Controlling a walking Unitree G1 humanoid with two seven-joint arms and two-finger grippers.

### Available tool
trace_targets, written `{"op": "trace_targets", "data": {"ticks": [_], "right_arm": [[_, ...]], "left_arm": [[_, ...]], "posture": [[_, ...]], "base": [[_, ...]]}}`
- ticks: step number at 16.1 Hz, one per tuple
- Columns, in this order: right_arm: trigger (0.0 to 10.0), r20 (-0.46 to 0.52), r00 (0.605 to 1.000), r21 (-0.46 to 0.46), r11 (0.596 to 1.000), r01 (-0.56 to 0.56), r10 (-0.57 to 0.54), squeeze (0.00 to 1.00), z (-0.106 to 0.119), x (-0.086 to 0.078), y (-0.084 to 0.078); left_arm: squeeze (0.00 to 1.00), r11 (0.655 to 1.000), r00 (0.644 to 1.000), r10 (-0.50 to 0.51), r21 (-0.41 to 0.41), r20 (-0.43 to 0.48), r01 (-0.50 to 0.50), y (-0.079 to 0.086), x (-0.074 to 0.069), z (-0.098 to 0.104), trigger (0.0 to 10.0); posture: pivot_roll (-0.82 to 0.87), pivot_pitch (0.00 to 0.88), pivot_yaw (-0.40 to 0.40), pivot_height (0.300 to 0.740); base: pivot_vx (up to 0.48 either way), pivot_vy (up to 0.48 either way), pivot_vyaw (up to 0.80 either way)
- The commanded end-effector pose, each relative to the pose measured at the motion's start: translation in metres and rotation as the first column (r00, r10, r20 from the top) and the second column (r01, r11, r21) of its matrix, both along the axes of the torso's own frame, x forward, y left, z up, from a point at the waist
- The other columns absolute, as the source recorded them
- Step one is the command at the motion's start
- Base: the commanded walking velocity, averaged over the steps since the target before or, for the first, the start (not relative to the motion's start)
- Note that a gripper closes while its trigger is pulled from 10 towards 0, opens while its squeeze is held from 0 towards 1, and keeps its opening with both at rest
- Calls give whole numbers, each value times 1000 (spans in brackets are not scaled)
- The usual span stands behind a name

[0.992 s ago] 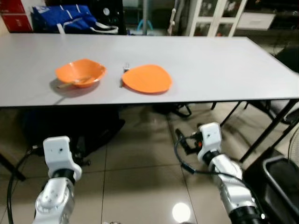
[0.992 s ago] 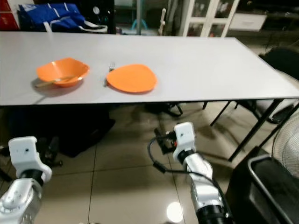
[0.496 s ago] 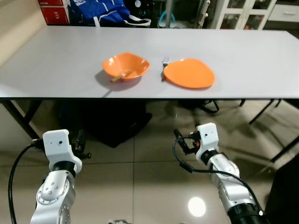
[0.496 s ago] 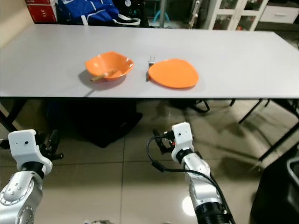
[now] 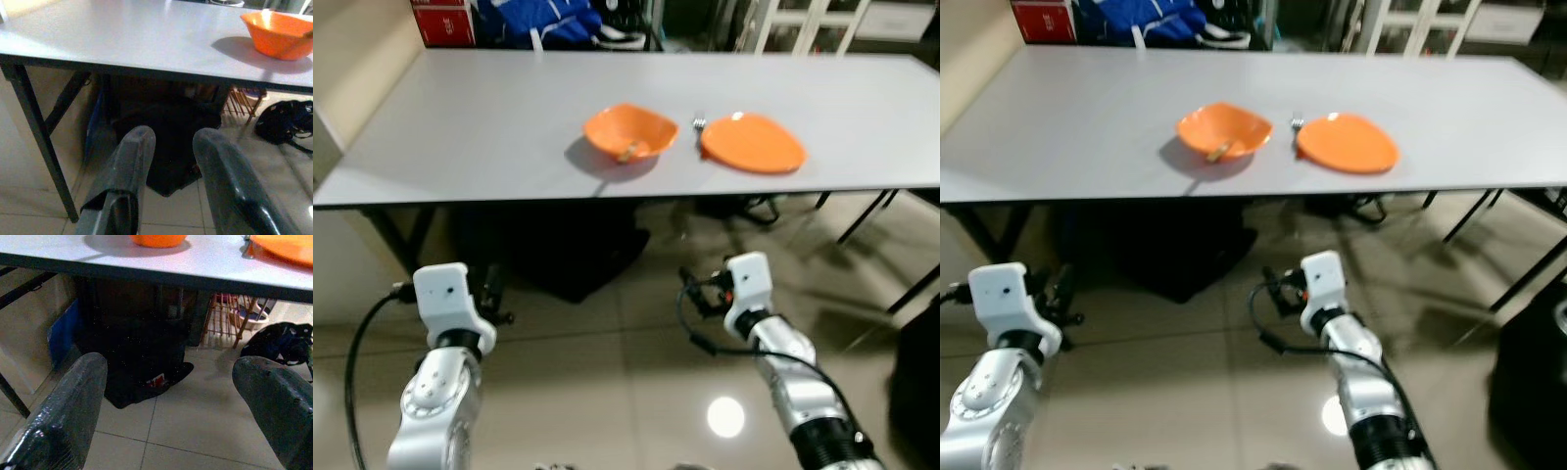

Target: Setting the table

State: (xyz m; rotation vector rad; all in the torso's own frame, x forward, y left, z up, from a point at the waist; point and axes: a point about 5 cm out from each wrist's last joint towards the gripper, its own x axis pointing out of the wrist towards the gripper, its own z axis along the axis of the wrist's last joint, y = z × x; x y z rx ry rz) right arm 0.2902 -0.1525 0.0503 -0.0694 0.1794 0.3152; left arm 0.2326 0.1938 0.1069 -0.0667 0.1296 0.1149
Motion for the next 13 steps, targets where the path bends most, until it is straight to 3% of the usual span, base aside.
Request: {"op": "trace_targets", "data": {"ticks": [1,5,10,13], "right_arm": [[10000,-22,1000,6,1000,8,-8,0,-5,-3,-1],[10000,-31,1000,0,1000,3,-3,0,-9,-5,-3],[10000,-43,999,10,1000,7,-7,0,-13,-7,-4],[10000,-44,998,96,995,41,-37,0,-12,-6,-3]], "left_arm": [[0,1000,1000,-2,-1,-6,2,0,0,0,10000],[0,999,1000,-8,-43,14,9,-1,2,1,10000],[0,999,999,-29,-34,21,29,-4,4,1,10000],[0,999,999,-41,-28,18,42,-3,8,0,10000]], "posture": [[-27,44,-23,740],[-30,45,-19,740],[-36,31,-11,740],[-34,22,-13,740]], "base": [[0,480,0],[0,480,0],[0,480,0],[0,480,0]]}}
